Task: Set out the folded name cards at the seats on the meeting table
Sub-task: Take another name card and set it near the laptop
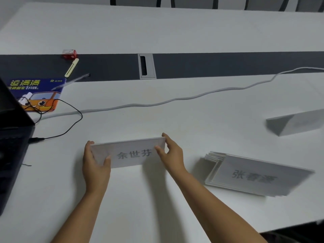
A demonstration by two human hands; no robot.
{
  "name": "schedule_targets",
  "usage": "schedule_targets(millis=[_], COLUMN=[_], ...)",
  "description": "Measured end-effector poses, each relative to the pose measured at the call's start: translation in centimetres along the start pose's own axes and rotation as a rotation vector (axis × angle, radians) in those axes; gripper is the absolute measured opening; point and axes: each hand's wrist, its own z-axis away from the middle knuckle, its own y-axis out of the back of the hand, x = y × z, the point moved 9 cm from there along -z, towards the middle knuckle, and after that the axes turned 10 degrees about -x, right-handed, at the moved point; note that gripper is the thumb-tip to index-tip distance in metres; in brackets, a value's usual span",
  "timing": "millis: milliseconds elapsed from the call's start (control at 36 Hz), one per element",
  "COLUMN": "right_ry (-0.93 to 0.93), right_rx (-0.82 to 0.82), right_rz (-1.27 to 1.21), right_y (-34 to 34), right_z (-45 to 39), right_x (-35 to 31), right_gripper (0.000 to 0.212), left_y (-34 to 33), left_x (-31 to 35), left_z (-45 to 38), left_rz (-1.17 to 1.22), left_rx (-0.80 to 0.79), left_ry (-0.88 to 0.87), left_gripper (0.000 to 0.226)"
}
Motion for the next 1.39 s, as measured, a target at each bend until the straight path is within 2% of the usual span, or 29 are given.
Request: schedule_targets(millis=[1389], right_ry=[0.005], right_rx=[0.005], right_rz=[0.000], right_y=[-1.2], right_z=[-0.7], right_x=[-0.6], right_gripper=[0.052], left_y=[1.0], left_x=[-0.3], left_z=[-0.7], left_rz=[-0.010], left_rx=[-0.012], left_ry=[0.033], left_gripper=[0.065])
